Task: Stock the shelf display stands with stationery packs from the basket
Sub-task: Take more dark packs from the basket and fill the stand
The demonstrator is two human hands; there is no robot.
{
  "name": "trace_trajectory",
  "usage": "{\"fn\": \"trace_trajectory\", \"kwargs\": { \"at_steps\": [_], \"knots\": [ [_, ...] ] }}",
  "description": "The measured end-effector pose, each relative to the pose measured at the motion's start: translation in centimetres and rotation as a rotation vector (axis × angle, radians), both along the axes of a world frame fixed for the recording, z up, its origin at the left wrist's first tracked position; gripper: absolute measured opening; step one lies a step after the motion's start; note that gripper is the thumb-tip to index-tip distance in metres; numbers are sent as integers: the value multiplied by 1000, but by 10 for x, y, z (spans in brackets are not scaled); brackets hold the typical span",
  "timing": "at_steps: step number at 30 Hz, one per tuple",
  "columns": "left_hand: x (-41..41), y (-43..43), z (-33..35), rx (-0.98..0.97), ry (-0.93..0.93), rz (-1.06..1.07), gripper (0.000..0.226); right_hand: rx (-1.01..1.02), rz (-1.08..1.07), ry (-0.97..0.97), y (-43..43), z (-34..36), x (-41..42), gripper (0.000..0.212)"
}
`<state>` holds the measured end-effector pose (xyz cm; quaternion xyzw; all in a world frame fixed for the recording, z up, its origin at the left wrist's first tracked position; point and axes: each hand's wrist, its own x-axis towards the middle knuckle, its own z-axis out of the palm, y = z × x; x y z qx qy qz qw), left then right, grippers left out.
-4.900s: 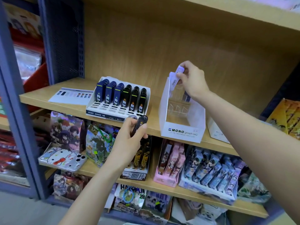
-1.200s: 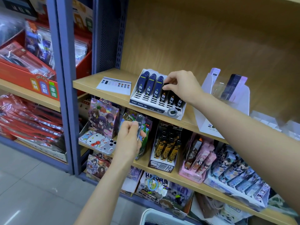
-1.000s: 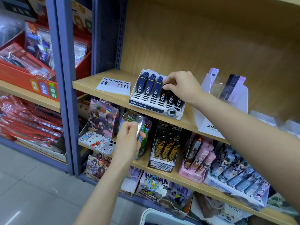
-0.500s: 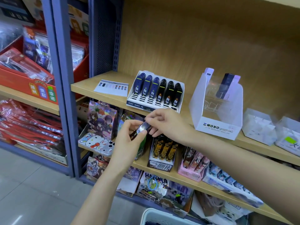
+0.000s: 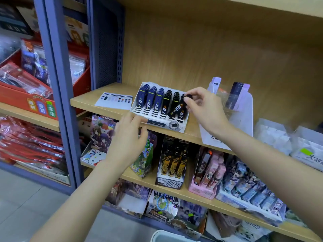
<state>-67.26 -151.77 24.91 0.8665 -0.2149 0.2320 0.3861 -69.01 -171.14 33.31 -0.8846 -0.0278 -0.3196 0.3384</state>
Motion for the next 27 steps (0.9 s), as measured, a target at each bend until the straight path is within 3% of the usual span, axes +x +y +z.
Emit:
{"fn": "trace_trajectory", "kwargs": {
  "at_steps": [9, 13, 17, 27],
  "knots": [
    [29, -8, 4, 302, -81, 24, 31, -226, 46, 39, 15, 1, 36, 15],
    [31, -9, 1, 317, -101, 30, 32, -397, 75, 129, 15, 6, 42, 17],
    [33, -9, -1, 332, -118, 34, 33, -364, 107, 210, 17, 6, 48, 14],
    [33, -7, -2, 347, -140, 22, 33, -562, 27, 122, 19, 4, 49, 21]
  ]
}}
